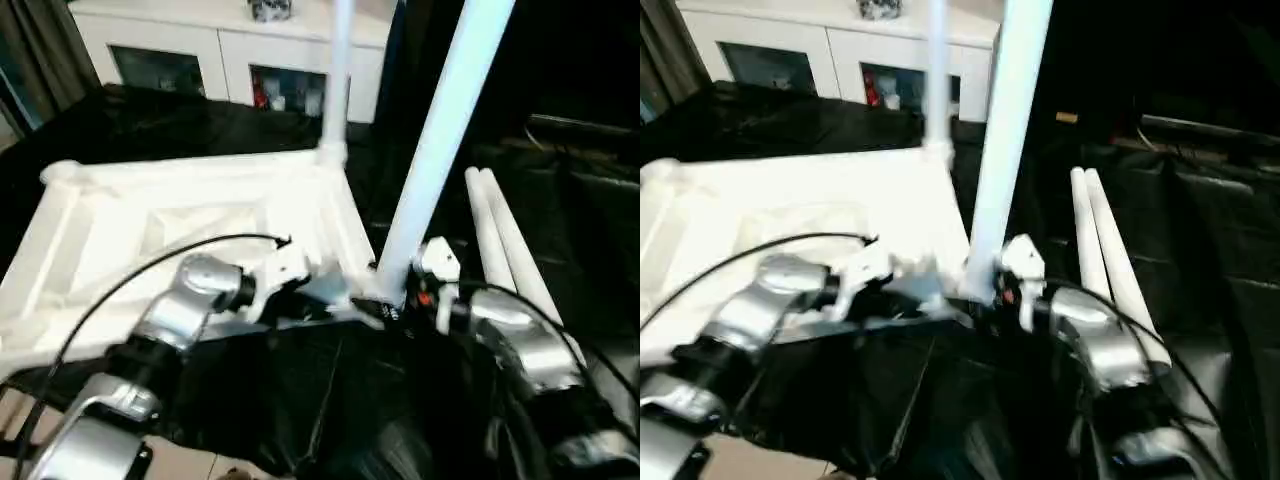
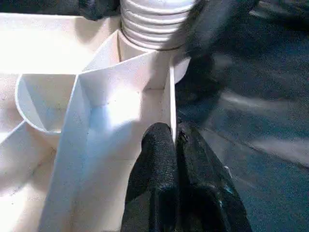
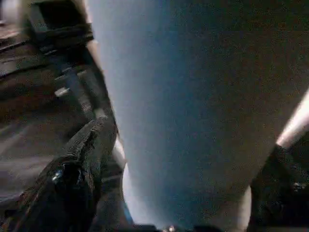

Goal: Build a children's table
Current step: Rotate leg to tighten

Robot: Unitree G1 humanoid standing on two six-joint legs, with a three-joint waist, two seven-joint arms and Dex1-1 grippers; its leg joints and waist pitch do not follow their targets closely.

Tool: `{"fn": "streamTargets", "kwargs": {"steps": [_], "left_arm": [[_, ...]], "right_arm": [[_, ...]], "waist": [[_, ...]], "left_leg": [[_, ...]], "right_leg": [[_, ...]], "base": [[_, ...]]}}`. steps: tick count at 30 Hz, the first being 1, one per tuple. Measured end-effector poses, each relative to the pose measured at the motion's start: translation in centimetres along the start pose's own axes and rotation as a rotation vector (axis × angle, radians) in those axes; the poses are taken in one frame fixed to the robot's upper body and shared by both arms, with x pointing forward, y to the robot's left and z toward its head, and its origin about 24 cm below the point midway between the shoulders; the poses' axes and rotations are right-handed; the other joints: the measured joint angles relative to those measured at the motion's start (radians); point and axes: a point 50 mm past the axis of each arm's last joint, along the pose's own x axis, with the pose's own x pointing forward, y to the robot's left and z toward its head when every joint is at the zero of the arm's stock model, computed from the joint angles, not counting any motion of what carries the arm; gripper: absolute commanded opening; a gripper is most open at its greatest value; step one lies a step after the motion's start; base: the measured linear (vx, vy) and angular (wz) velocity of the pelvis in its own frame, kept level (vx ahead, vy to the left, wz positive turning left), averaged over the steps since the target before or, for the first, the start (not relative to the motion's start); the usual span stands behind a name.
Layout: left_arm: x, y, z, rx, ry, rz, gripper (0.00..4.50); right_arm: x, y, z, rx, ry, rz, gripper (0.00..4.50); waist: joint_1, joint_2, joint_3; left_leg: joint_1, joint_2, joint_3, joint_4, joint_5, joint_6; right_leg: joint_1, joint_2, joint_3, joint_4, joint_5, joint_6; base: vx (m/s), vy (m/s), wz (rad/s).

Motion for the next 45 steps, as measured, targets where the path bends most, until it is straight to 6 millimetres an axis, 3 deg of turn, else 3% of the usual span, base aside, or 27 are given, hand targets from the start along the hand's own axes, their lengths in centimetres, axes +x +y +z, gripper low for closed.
{"fn": "streamTargets", "kwargs": {"steps": [11,16,19,25,32,33,39,45], "left_arm": [[-0.8,-0.5,-0.4,0.028,0.025,-0.078,0.0],[-0.5,-0.4,-0.4,0.005,0.015,-0.056,0.0],[0.1,0.3,-0.2,-0.039,0.008,0.016,0.0],[2.8,2.2,1.2,-0.124,0.001,0.235,0.0],[5.1,3.0,2.4,-0.157,0.0,0.363,0.0],[5.2,3.0,2.5,-0.157,-0.002,0.367,0.0],[5.2,3.0,2.7,-0.133,-0.004,0.351,0.0],[4.1,2.8,2.1,-0.084,-0.021,0.295,0.0]], "right_arm": [[-0.4,0.8,0.0,-0.006,0.065,0.122,2.81],[0.0,0.7,-0.1,0.031,0.054,0.079,2.73],[0.5,0.1,-0.4,0.061,0.032,-0.054,2.72],[2.7,-2.9,-0.2,0.128,-0.006,-0.463,2.71],[4.5,-4.3,0.2,0.201,-0.034,-0.746,2.7],[4.6,-4.3,0.2,0.202,-0.041,-0.762,3.05],[4.4,-4.3,0.1,0.174,-0.067,-0.74,3.68],[3.3,-3.8,-0.3,0.071,-0.055,-0.575,3.85]], "waist": [[0.011,-0.001,0.0],[0.01,-0.002,0.0],[0.007,-0.003,-0.001],[-0.014,-0.004,0.0],[-0.015,-0.002,-0.002],[-0.015,-0.001,-0.002],[-0.012,0.0,-0.002],[-0.013,0.001,-0.002]], "left_leg": [[0.0,0.0,0.0,0.001,0.0,0.0],[0.002,0.0,0.0,0.001,0.0,0.0],[0.005,0.0,0.0,0.003,0.0,0.0],[0.007,0.0,0.0,0.006,0.0,0.0],[0.008,-0.001,0.0,0.006,0.0,0.0],[0.007,-0.001,0.0,0.006,0.0,0.0],[0.006,-0.001,-0.001,0.005,0.0,0.0],[0.001,0.0,-0.001,0.003,0.0,0.0]], "right_leg": [[0.001,0.0,0.0,0.0,0.0,0.0],[0.001,0.0,0.0,0.001,0.0,0.0],[0.004,0.0,0.0,0.002,0.0,0.001],[0.006,-0.001,0.001,0.001,-0.002,0.004],[0.007,-0.001,0.001,0.001,-0.001,0.004],[0.007,-0.001,0.001,0.001,-0.001,0.004],[0.006,-0.001,0.001,0.002,0.002,-0.001],[0.004,0.0,0.0,0.001,0.002,-0.001]], "base": [[0.0,0.0,0.0],[0.0,0.0,0.0],[0.0,0.0,0.0],[0.0,0.0,0.0],[0.0,0.0,0.0],[0.0,0.0,0.0],[0.0,0.0,0.0],[0.0,0.0,0.0]]}}
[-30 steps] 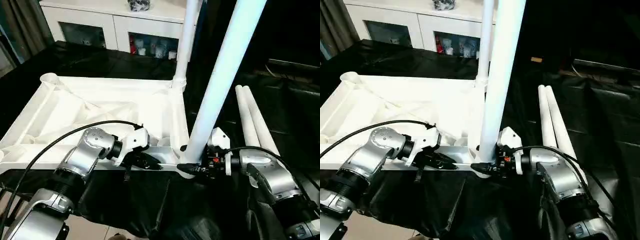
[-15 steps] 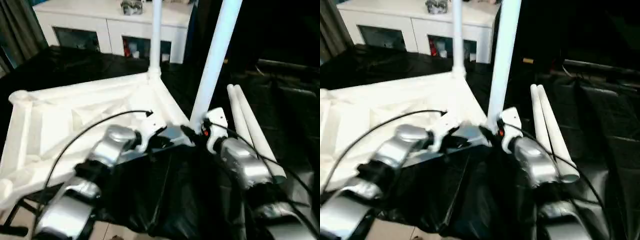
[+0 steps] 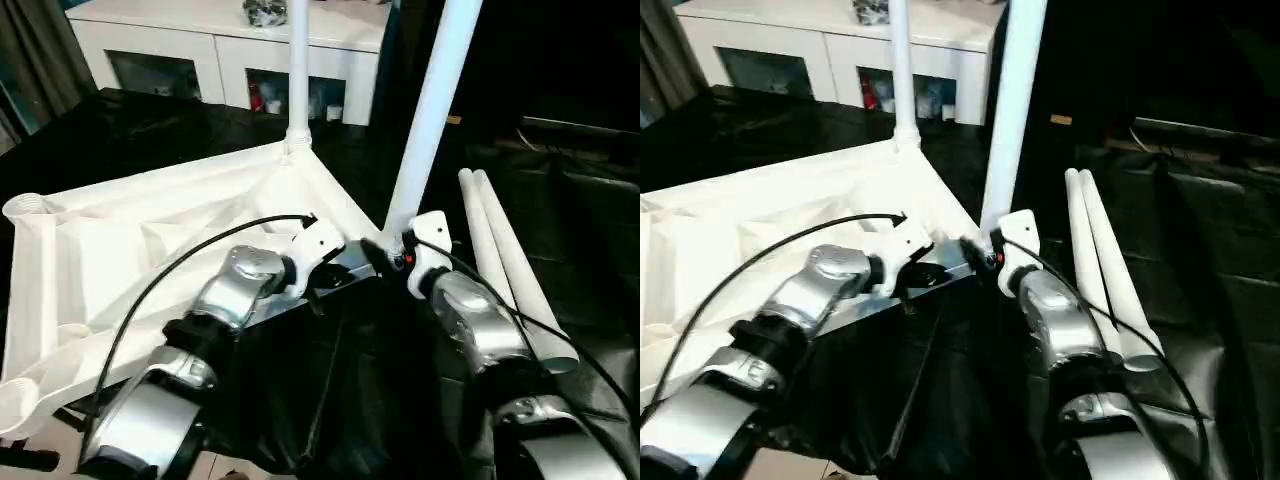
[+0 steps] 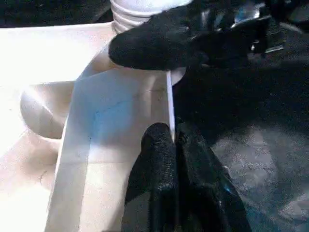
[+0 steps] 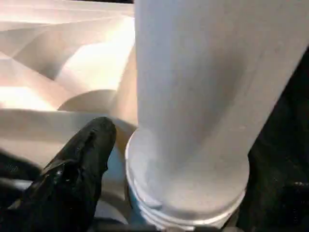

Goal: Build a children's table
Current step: Rotate leg to tighten

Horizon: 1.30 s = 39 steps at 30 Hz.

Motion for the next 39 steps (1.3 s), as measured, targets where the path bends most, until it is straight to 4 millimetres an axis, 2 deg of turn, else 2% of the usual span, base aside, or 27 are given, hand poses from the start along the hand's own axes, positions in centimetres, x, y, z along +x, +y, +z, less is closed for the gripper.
{"fn": "streamTargets", "kwargs": {"steps": [5,8,10,11,18,21,25,30,34,39], "left_arm": [[-1.1,0.0,-0.6,0.029,0.0,-0.066,0.0],[-3.0,-0.2,-1.5,0.064,-0.003,-0.168,0.0],[-3.9,-0.4,-2.0,0.076,0.001,-0.234,0.0],[-4.1,-0.6,-2.1,0.085,0.005,-0.269,0.0],[-5.2,-1.0,-2.5,0.104,0.017,-0.37,0.0],[-5.4,-1.1,-2.6,0.107,0.02,-0.388,0.0],[-5.4,-1.1,-2.6,0.106,0.018,-0.395,0.0],[-4.9,-0.8,-2.4,0.075,0.013,-0.307,0.0],[-2.8,-0.1,-1.6,0.025,0.011,-0.149,0.0],[0.1,-0.1,-0.2,0.001,0.018,-0.007,0.0]], "right_arm": [[-1.1,0.1,-0.2,-0.033,-0.006,0.137,3.85],[-3.1,0.3,-0.3,-0.087,0.017,0.338,3.85],[-3.8,0.7,-0.4,-0.112,0.037,0.447,3.85],[-3.9,1.2,-0.4,-0.116,0.05,0.5,3.7],[-5.0,1.4,0.1,-0.143,0.104,0.674,3.17],[-5.2,1.5,0.2,-0.139,0.116,0.702,2.9],[-5.2,1.7,0.2,-0.119,0.122,0.703,2.82],[-4.3,1.8,-0.1,-0.039,0.083,0.549,2.79],[-2.1,1.2,-0.4,0.029,0.043,0.232,2.77],[0.0,0.6,-0.4,0.092,0.024,-0.09,2.77]], "waist": [[0.001,0.001,0.0],[0.003,0.0,0.0],[0.002,0.0,0.001],[0.004,0.0,0.001],[0.014,0.001,0.001],[0.019,0.001,0.001],[0.021,0.001,0.001],[0.016,0.0,0.001],[0.0,0.0,0.001],[-0.002,-0.001,0.0]], "left_leg": [[0.001,0.0,0.0,-0.002,0.0,0.0],[0.0,0.0,0.0,-0.002,0.0,0.0],[0.0,0.001,0.0,-0.003,0.0,0.0],[0.001,0.001,0.0,-0.002,0.0,0.0],[0.0,0.001,0.001,-0.001,0.0,0.0],[0.0,0.001,0.001,-0.001,0.0,0.0],[0.0,0.001,0.001,-0.001,0.0,0.0],[0.002,0.001,0.001,-0.001,0.0,0.0],[0.004,0.0,0.001,0.0,0.0,0.0],[0.006,0.0,0.001,0.0,0.0,0.0]], "right_leg": [[-0.001,0.0,0.0,0.0,-0.001,0.0],[-0.001,0.0,0.0,-0.001,-0.001,0.0],[-0.001,0.0,-0.001,-0.001,-0.002,0.001],[-0.002,0.0,0.0,-0.001,-0.002,0.0],[-0.002,0.0,0.0,-0.001,-0.002,0.0],[-0.002,0.0,0.0,-0.001,-0.002,0.0],[-0.002,0.0,0.0,-0.001,-0.002,0.0],[-0.002,0.0,0.0,0.001,-0.002,0.0],[-0.001,0.0,0.001,0.0,-0.003,0.004],[0.002,0.0,0.001,0.0,-0.003,0.005]], "base": [[0.0,0.0,0.0],[0.0,0.0,0.0],[0.0,0.0,0.0],[0.0,0.0,0.0],[0.0,0.0,0.0],[0.0,0.0,0.0],[0.0,0.0,0.0],[0.0,0.0,0.0],[0.0,0.0,0.0],[0.0,0.0,0.0]]}}
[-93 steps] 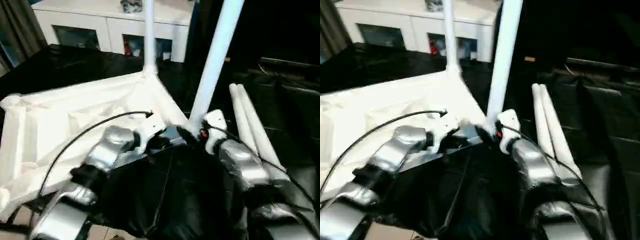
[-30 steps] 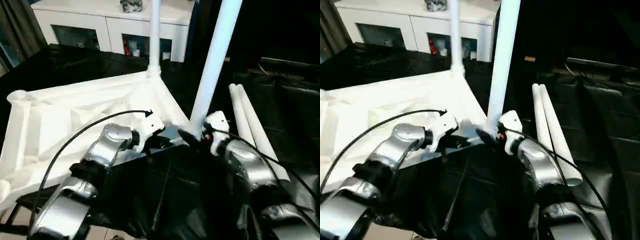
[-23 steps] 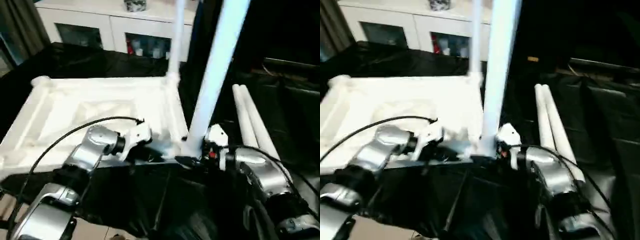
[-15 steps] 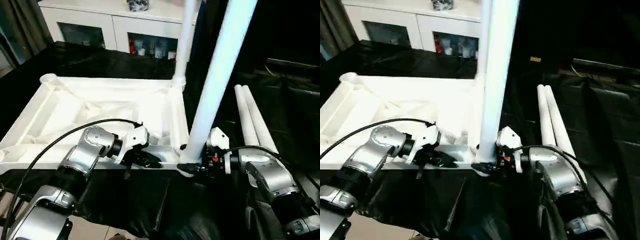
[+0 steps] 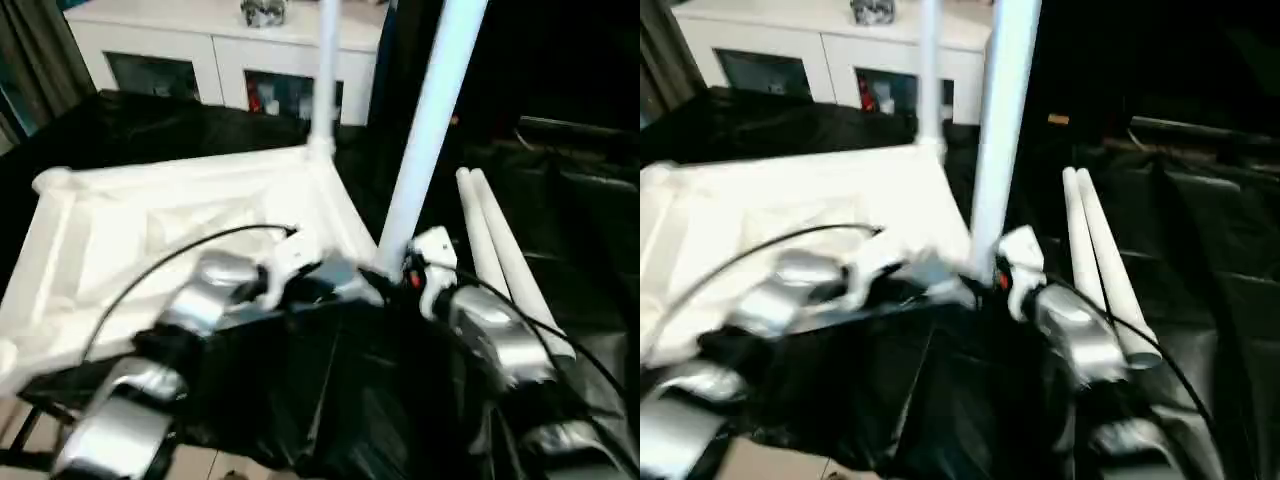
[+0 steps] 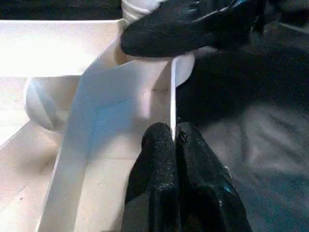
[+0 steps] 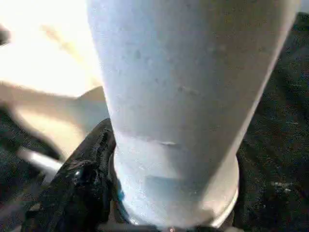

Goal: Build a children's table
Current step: Rotate leg to tighten

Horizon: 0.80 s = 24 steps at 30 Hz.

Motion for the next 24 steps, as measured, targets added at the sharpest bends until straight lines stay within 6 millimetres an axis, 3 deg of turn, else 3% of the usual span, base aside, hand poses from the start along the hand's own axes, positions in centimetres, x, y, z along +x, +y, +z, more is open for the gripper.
{"fn": "streamTargets", "kwargs": {"steps": [7,9,12,19,24], "left_arm": [[1.5,-0.4,0.9,-0.025,-0.006,0.075,0.0],[1.5,-0.4,0.9,-0.025,-0.007,0.076,0.0],[1.5,-0.3,0.9,-0.026,-0.009,0.072,0.0],[0.1,-0.6,0.3,0.005,-0.042,-0.032,0.0],[-1.4,-0.8,-0.4,0.023,-0.062,-0.121,0.0]], "right_arm": [[0.8,-0.1,0.1,0.005,-0.02,-0.155,2.77],[0.9,-0.1,0.1,0.011,-0.033,-0.159,3.32],[0.8,0.0,0.1,0.002,-0.038,-0.132,3.56],[-0.2,-0.5,0.3,-0.109,-0.045,0.055,4.21],[-1.6,-0.7,0.7,-0.19,-0.05,0.266,4.21]], "waist": [[0.003,0.002,-0.002],[0.003,0.002,-0.002],[0.002,0.002,-0.002],[0.002,0.004,-0.001],[0.002,0.004,-0.001]], "left_leg": [[0.0,-0.001,0.0,0.0,0.0,0.0],[0.0,-0.001,0.0,-0.001,0.0,0.0],[-0.001,-0.001,0.0,-0.001,0.0,0.0],[-0.007,0.0,0.0,-0.005,0.0,0.0],[-0.013,0.0,0.0,-0.004,0.001,0.004]], "right_leg": [[0.002,-0.001,0.0,-0.001,0.0,0.0],[0.002,-0.001,0.0,-0.001,0.0,0.0],[0.002,-0.001,0.0,-0.001,0.0,0.0],[-0.002,0.0,0.0,-0.001,0.0,-0.003],[-0.006,0.0,-0.001,-0.001,-0.003,-0.005]], "base": [[0.0,0.0,0.0],[0.0,0.0,0.0],[0.0,0.0,0.0],[0.0,0.0,0.0],[0.0,0.0,0.0]]}}
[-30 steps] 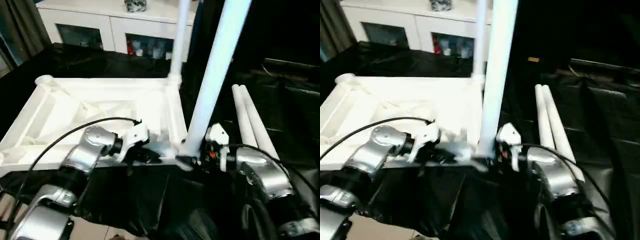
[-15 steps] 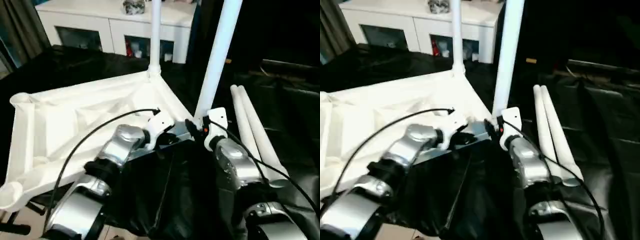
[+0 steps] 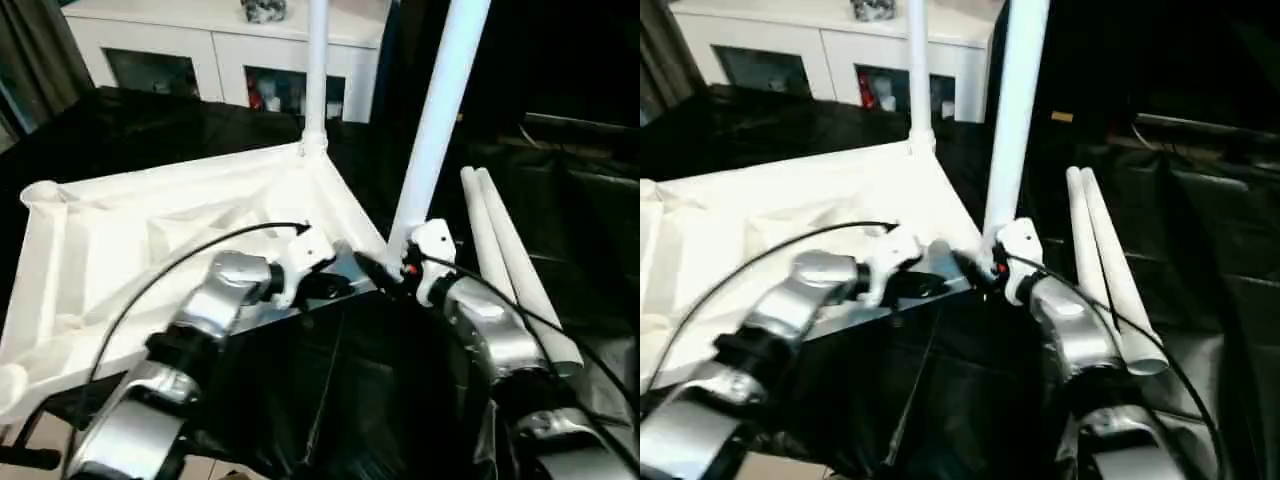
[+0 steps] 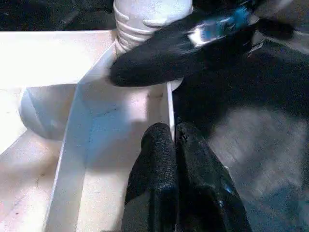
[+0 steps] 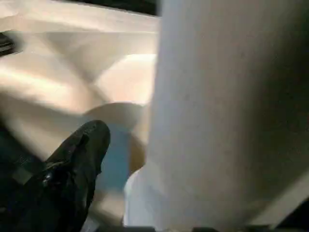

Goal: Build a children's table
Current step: Rotate leg to tighten

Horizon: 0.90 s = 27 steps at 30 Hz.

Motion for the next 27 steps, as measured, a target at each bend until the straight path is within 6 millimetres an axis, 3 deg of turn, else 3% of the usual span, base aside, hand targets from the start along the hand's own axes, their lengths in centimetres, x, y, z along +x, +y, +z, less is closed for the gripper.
{"fn": "streamTargets", "kwargs": {"steps": [7,8,12,14,22,27], "left_arm": [[-2.2,-0.6,-1.0,0.022,0.013,-0.143,0.0],[-2.4,-0.7,-1.1,0.023,0.017,-0.165,0.0],[-3.3,-0.9,-1.5,0.028,0.034,-0.204,0.0],[-3.7,-1.0,-1.6,0.029,0.041,-0.232,0.0],[-4.0,-1.1,-1.9,0.033,0.045,-0.248,0.0],[-3.1,-0.7,-1.6,0.009,0.037,-0.155,0.0]], "right_arm": [[-2.5,1.0,0.5,-0.037,0.038,0.346,4.21],[-2.7,1.1,0.5,-0.032,0.047,0.38,3.96],[-3.1,1.5,0.5,-0.038,0.085,0.471,3.82],[-3.2,1.6,0.5,-0.037,0.101,0.504,3.53],[-3.3,2.2,0.2,-0.003,0.119,0.522,2.97],[-2.2,2.0,-0.2,0.058,0.09,0.35,2.74]], "waist": [[0.002,-0.002,0.001],[0.003,-0.002,0.002],[0.004,-0.002,0.002],[0.006,-0.002,0.002],[0.009,-0.002,0.002],[0.003,-0.006,0.001]], "left_leg": [[0.0,0.0,0.0,0.002,0.001,0.002],[0.0,0.001,0.0,0.002,0.0,0.002],[0.0,0.001,0.0,0.003,-0.002,-0.002],[0.0,0.001,0.0,0.004,-0.002,-0.002],[0.0,0.001,0.0,0.005,-0.002,-0.002],[0.002,0.001,-0.001,0.008,-0.002,-0.002]], "right_leg": [[0.001,0.0,0.0,0.0,0.0,0.0],[0.001,0.0,0.0,0.0,0.0,0.0],[0.0,0.0,0.0,0.001,0.0,0.0],[0.0,0.0,0.0,0.0,0.0,0.0],[0.001,0.0,0.0,0.001,0.0,0.0],[0.003,0.0,0.0,0.003,0.001,-0.001]], "base": [[0.0,0.0,0.0],[0.0,0.0,0.0],[0.0,0.0,0.0],[0.0,0.0,0.0],[0.0,0.0,0.0],[0.0,0.0,0.0]]}}
